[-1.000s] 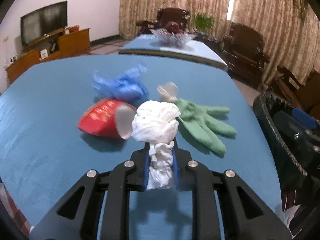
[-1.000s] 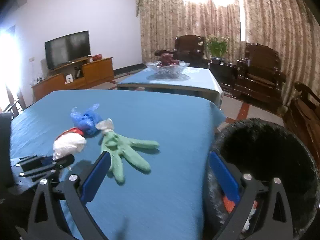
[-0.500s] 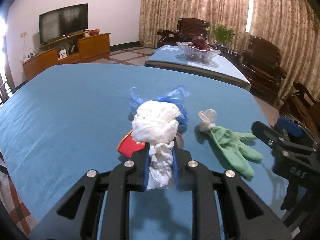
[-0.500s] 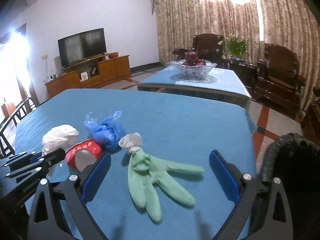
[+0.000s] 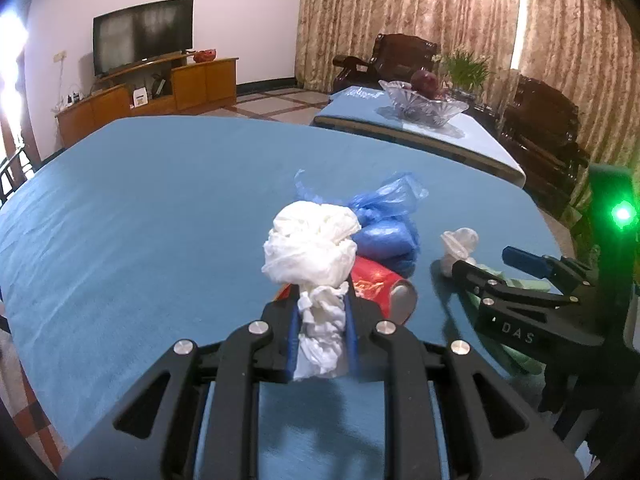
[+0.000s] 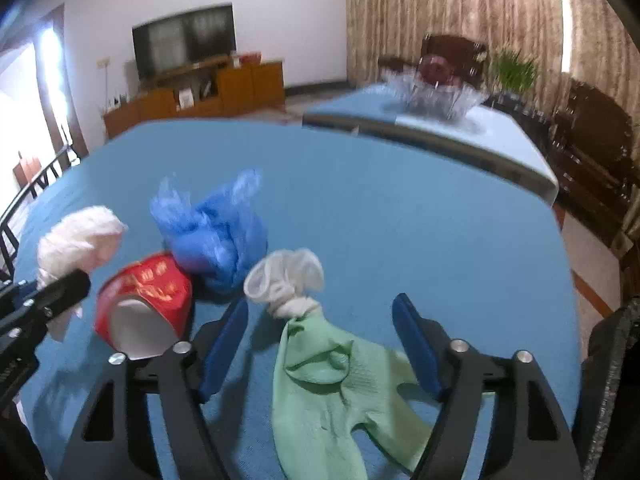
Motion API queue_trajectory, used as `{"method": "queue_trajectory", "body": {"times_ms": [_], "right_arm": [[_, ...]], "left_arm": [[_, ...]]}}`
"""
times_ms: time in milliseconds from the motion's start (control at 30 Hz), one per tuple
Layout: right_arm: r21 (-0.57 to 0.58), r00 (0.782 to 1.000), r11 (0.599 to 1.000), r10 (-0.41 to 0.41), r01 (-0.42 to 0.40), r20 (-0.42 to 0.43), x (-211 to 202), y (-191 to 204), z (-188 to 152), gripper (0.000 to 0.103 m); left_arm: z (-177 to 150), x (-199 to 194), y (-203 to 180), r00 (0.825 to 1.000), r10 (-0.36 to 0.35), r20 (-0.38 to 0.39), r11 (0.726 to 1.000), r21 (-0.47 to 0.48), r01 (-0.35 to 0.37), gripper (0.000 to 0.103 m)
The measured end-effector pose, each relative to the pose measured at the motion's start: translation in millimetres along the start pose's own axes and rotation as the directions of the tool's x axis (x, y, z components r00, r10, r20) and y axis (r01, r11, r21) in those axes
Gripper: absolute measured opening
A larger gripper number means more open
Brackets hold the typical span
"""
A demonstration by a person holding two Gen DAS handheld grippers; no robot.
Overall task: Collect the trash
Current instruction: 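Grasp the second green glove by its white cuff with the right tool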
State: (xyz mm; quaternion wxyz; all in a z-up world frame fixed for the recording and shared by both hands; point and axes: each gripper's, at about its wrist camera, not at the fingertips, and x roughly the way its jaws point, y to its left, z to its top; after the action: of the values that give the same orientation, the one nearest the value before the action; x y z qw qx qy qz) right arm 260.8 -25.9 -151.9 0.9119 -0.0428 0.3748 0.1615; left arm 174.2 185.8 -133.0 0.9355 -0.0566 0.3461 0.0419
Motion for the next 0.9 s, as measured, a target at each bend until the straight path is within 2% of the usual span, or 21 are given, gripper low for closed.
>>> {"method": "queue_trajectory", "body": {"times_ms": [167,267,367,567,900], "right_arm": [[0.007,0.997,1.0,0.008,-0.008,-0.078,13.1,-0.8,-1.7,0.056],[-0.011,0.997,1.0,0.021,-0.022,-0.075,9.9,2.2,-4.5,0.04],[-0.028,0.998,1.0,0.009,-0.011,-0.06,3.4,7.2,-7.6,0.033],[0.013,1.0,1.0,0.028,-0.028,0.011,-27.0,4.2,-5.7,0.028],[0.03,0.991,0.999,0.04,-0.044,0.124,-91.1,-3.7,6.4,0.026]], "left_arm": [[-3.6,11.0,5.2,0.999,0.009,-0.032,1.0,-0.008,-0.009,0.018],[-5.1,13.2,4.9,0.999,0.009,-0.042,1.0,-0.009,-0.009,0.018],[-4.1,13.6,2.4,0.999,0.01,-0.045,1.0,-0.002,-0.011,0.018],[-1.8,8.7,-3.7,0.999,0.013,-0.031,1.0,0.007,-0.013,0.018],[9.1,-18.9,-20.5,1.0,-0.01,0.029,0.999,0.032,0.009,0.018]]}}
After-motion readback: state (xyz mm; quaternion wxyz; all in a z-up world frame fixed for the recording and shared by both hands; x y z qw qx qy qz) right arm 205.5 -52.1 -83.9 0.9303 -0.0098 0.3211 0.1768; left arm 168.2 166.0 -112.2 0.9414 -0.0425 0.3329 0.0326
